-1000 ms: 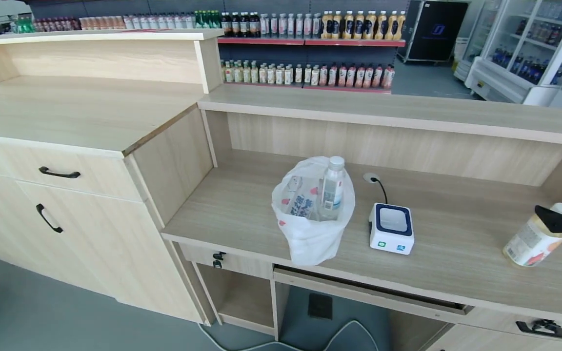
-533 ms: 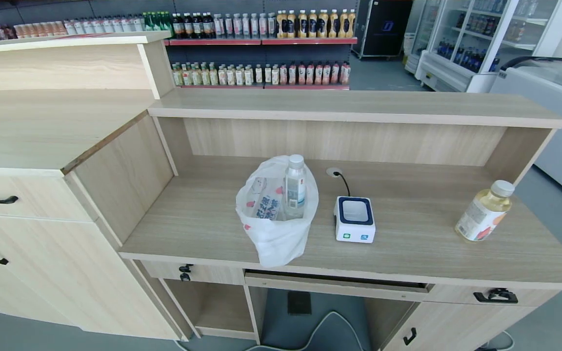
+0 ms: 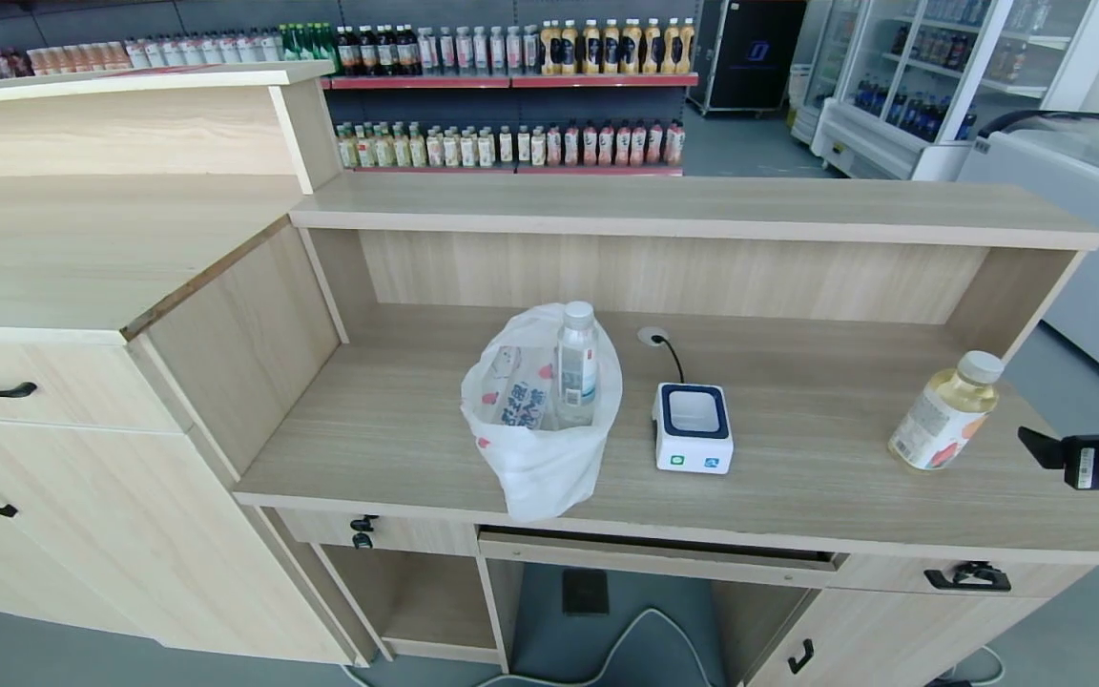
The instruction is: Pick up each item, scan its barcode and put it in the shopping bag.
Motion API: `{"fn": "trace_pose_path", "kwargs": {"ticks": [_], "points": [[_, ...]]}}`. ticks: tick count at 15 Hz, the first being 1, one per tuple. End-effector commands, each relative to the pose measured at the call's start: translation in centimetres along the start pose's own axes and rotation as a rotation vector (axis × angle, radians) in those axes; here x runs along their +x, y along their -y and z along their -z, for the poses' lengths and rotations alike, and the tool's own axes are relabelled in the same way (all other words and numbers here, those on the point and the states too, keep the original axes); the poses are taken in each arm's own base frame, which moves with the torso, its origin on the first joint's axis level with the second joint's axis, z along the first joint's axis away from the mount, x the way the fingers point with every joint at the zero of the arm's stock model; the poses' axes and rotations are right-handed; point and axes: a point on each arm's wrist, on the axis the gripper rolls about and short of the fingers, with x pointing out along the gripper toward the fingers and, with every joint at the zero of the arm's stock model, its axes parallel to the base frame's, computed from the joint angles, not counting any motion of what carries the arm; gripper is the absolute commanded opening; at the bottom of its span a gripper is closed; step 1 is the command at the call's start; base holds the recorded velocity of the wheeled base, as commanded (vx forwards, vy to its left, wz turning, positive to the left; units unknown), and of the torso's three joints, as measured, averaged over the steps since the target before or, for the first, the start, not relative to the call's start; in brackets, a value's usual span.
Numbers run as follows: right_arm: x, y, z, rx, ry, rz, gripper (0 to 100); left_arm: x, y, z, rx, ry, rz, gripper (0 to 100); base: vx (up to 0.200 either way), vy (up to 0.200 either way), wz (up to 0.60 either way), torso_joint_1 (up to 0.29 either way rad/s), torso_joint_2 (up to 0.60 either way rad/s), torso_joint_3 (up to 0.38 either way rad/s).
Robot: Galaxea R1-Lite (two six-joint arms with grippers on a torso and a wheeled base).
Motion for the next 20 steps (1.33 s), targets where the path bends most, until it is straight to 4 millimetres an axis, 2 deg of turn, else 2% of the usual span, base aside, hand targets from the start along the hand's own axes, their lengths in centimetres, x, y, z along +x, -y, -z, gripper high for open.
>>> {"fn": "trace_pose_path", "kwargs": {"ticks": [1, 6, 14, 20], "points": [[1.9, -0.4, 1.4, -0.001, -0.026, -0.038, 100, 0.0, 0.0, 0.0, 0.0, 0.001, 0.0, 100, 0.0, 0.0, 0.0, 0.0, 0.0, 0.0], [3.5, -1.9, 1.4, -0.004, 0.006, -0.16, 100, 0.0, 0.0, 0.0, 0.0, 0.001, 0.0, 100, 0.0, 0.0, 0.0, 0.0, 0.0, 0.0], [6.4, -2.4, 1.7, -0.025, 0.036, -0.17, 100, 0.0, 0.0, 0.0, 0.0, -0.001, 0.0, 100, 0.0, 0.0, 0.0, 0.0, 0.0, 0.0], [8.2, -4.2, 2.0, -0.036, 0.058, -0.212, 100, 0.0, 0.0, 0.0, 0.0, 0.001, 0.0, 100, 0.0, 0.0, 0.0, 0.0, 0.0, 0.0]]}}
